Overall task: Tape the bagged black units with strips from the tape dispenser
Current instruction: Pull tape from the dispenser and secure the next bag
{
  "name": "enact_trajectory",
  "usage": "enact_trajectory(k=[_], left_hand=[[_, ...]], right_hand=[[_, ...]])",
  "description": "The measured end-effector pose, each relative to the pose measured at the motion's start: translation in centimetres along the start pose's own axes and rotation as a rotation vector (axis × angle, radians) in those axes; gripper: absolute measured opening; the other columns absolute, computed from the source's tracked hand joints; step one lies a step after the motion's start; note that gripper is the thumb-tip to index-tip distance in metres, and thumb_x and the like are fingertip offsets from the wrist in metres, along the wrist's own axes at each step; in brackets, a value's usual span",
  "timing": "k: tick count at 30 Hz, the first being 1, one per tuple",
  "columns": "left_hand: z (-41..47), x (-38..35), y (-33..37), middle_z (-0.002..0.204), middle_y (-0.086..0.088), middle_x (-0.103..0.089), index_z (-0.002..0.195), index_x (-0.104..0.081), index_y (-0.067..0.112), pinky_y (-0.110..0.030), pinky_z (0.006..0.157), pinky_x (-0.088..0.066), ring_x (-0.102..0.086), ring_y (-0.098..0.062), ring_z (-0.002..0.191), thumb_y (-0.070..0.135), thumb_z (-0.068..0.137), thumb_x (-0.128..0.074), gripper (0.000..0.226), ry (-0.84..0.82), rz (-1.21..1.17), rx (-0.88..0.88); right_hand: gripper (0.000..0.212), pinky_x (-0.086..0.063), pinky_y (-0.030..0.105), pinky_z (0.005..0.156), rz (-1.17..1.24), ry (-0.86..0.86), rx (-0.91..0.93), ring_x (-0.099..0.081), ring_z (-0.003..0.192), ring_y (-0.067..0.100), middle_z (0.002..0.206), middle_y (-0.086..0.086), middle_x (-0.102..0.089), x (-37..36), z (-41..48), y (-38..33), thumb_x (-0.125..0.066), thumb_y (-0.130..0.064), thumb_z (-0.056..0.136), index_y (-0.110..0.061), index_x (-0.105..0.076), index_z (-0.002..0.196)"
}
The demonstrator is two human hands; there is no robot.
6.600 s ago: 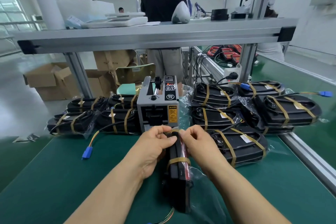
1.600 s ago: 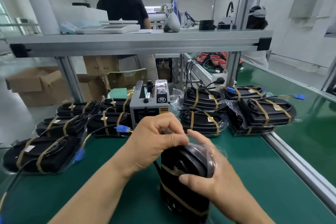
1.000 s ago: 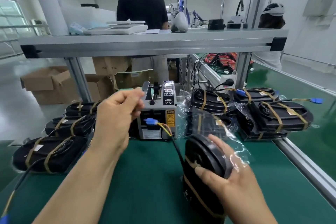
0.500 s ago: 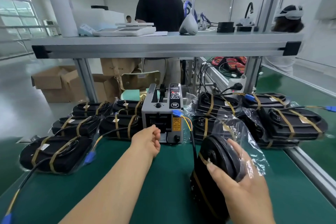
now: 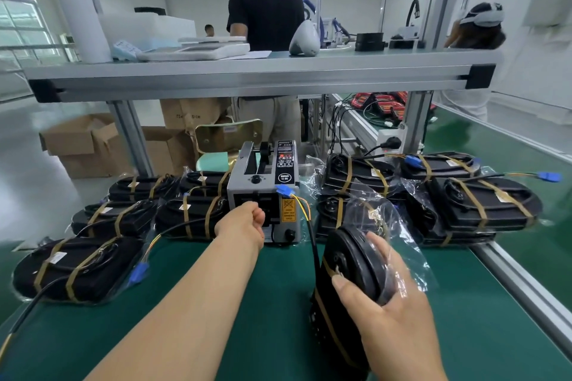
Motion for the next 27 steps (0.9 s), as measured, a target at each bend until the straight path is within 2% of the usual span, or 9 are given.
enact_trajectory(k=[3, 6, 10, 13, 15, 17, 22, 25, 27], left_hand=[[-0.6, 0.3, 0.5, 0.061, 0.006, -0.05, 0.074, -0.05, 0.018, -0.014, 0.033, -0.027, -0.044, -0.003, 0.046, 0.012, 0.091, -0.06, 0.02, 0.01, -0.024, -0.057], [-3.5, 0.7, 1.6, 0.057, 0.005, -0.049, 0.067, -0.052, 0.018, -0.019, 0.047, -0.031, -0.044, -0.005, 0.05, 0.012, 0.089, -0.061, 0.025, -0.096, 0.082, -0.173], [-12.4, -2.4, 2.1, 0.059, 0.004, -0.053, 0.066, -0.065, 0.019, -0.019, 0.05, -0.038, -0.046, -0.006, 0.047, 0.018, 0.075, -0.074, 0.013, -0.627, 0.317, -0.248], [-18.6, -4.5, 1.5, 0.061, 0.003, -0.054, 0.066, -0.069, 0.02, -0.016, 0.05, -0.039, -0.045, -0.007, 0.051, 0.027, 0.066, -0.086, 0.019, -0.87, 0.636, -0.337], [-20.0, -5.2, 1.4, 0.059, 0.002, -0.053, 0.068, -0.07, 0.018, -0.015, 0.049, -0.036, -0.042, -0.006, 0.051, 0.032, 0.061, -0.084, 0.021, -0.845, 0.807, -0.421], [-20.1, -5.7, 1.4, 0.059, 0.001, -0.054, 0.071, -0.07, 0.012, -0.015, 0.047, -0.033, -0.04, -0.005, 0.05, 0.024, 0.07, -0.08, 0.016, -0.797, 0.867, -0.475], [-18.7, -5.8, 0.9, 0.068, -0.01, -0.048, 0.075, -0.066, 0.007, -0.019, 0.048, -0.028, -0.034, -0.009, 0.052, 0.013, 0.079, -0.075, 0.012, -0.731, 0.929, -0.453], [-18.2, -5.7, 0.6, 0.077, -0.013, -0.043, 0.074, -0.064, 0.009, -0.02, 0.05, -0.028, -0.032, -0.01, 0.051, 0.012, 0.079, -0.073, 0.012, -0.728, 0.928, -0.387], [-18.1, -5.6, 0.6, 0.072, -0.011, -0.044, 0.07, -0.063, 0.01, -0.019, 0.051, -0.031, -0.034, -0.008, 0.05, 0.011, 0.08, -0.074, 0.014, -0.732, 0.923, -0.375]], right_hand=[[0.065, -0.047, 0.018, 0.083, -0.015, -0.019, -0.003, -0.068, 0.088, -0.01, 0.097, -0.032, -0.071, -0.1, 0.1, 0.1, -0.085, -0.013, 0.072, -0.051, -0.059, 0.118], [0.066, -0.049, 0.019, 0.085, -0.023, -0.062, -0.004, -0.068, 0.088, -0.009, 0.095, -0.029, -0.072, 0.0, 0.2, -0.1, -0.086, -0.014, 0.07, -0.051, -0.058, 0.117], [0.078, -0.041, -0.005, 0.074, -0.054, -0.106, 0.034, -0.063, 0.093, -0.017, 0.106, -0.029, -0.071, -0.7, 0.1, -0.4, -0.082, -0.029, 0.054, -0.048, -0.056, 0.125], [0.084, -0.046, 0.004, 0.088, -0.087, -0.135, 0.049, -0.062, 0.103, -0.014, 0.118, -0.023, -0.069, -1.5, 0.0, -0.3, -0.078, -0.036, 0.052, -0.041, -0.055, 0.133], [0.082, -0.052, 0.021, 0.096, -0.087, -0.149, 0.049, -0.064, 0.104, -0.009, 0.116, -0.02, -0.069, -1.8, -0.2, -0.2, -0.078, -0.037, 0.054, -0.041, -0.056, 0.132], [0.08, -0.054, 0.026, 0.096, -0.077, -0.158, 0.054, -0.066, 0.103, -0.006, 0.115, -0.017, -0.07, -2.0, -0.3, -0.2, -0.078, -0.037, 0.055, -0.04, -0.055, 0.132], [0.072, -0.046, 0.003, 0.081, -0.082, -0.159, 0.098, -0.064, 0.101, -0.012, 0.109, -0.028, -0.069, -2.4, -0.4, -0.2, -0.076, -0.039, 0.055, -0.046, -0.057, 0.124], [0.075, -0.046, 0.007, 0.084, -0.083, -0.176, 0.103, -0.063, 0.103, -0.011, 0.112, -0.028, -0.068, -2.7, -0.4, -0.2, -0.074, -0.044, 0.053, -0.045, -0.056, 0.126], [0.077, -0.047, 0.011, 0.087, -0.081, -0.181, 0.107, -0.063, 0.104, -0.01, 0.113, -0.027, -0.068, -2.8, -0.4, -0.1, -0.073, -0.047, 0.052, -0.047, -0.055, 0.126]])
Point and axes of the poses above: each hand's wrist, its own z-axis towards the middle knuckle, its own x-axis out of the back of the hand, y = z × x, the point moved 10 cm from there along z, towards the middle knuckle
